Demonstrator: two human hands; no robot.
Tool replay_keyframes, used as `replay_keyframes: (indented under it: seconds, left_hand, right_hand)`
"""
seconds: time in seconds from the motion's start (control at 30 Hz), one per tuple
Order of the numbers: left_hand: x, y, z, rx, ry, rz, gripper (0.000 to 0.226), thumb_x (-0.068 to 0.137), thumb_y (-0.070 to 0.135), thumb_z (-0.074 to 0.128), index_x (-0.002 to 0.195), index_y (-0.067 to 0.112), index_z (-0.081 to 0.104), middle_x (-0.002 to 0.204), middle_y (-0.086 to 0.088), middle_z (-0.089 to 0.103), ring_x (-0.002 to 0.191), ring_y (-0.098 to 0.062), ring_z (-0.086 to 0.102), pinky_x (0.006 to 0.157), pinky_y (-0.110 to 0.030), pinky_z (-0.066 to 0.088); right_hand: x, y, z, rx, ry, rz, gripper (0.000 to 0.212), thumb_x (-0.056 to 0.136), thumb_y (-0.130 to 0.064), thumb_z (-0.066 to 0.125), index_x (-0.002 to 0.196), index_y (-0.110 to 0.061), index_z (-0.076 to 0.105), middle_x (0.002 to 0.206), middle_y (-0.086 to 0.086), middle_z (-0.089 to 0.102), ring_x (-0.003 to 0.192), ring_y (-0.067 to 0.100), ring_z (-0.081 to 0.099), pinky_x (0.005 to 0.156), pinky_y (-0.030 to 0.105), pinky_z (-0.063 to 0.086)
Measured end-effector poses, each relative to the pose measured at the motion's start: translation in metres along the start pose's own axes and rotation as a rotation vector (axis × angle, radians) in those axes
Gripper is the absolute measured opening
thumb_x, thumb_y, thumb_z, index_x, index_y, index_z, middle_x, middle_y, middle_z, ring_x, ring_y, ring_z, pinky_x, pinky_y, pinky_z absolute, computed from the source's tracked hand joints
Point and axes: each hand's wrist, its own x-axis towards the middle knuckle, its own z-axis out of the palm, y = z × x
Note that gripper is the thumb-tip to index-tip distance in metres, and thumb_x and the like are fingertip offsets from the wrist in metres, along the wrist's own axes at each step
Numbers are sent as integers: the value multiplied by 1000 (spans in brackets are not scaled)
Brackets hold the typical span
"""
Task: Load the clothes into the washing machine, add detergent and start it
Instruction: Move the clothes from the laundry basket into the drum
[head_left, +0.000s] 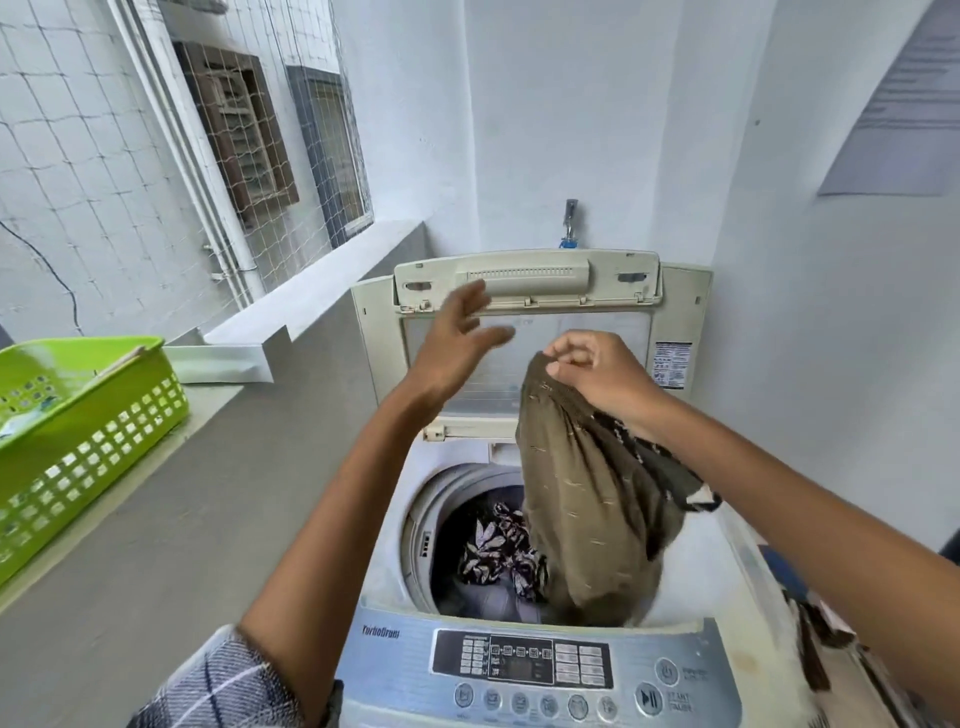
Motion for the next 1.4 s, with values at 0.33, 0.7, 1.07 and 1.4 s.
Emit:
replay_keyframes:
  seconds: [0.33,0.7,1.07,1.4]
  left_hand:
    - [17,-9,15,150,-523,26,23,80,8,73,95,-4,61,88,-10,65,81,-16,60,80,-24,49]
    - [24,13,-39,50,-274,202,27,64,13,85,63,22,59,62,9,64,59,-3,60,57,-16,50]
    - [29,-46,-68,791,1,-25,35,75,35,78,89,7,62,95,-15,63,90,-30,58,74,-34,43]
    - [25,-35,14,311,314,183,20,79,29,74,86,16,60,84,8,63,80,-15,63,72,-30,51]
  right_hand:
    - [5,-18,-52,-112,-283,-95,12,90,-9,61,94,-19,66,95,13,70,82,11,61,79,23,46]
    - [-4,82,-39,-433,-740,293,16,83,-5,65,96,-14,64,109,10,66,111,26,58,94,32,43]
    - [26,31,-55,-191,130,-32,5,84,-6,65,83,-4,61,80,6,64,69,23,65,66,38,56]
    - [28,-5,-5,198,256,-190,21,85,-12,66,83,-31,55,87,-13,59,68,16,67,67,43,59]
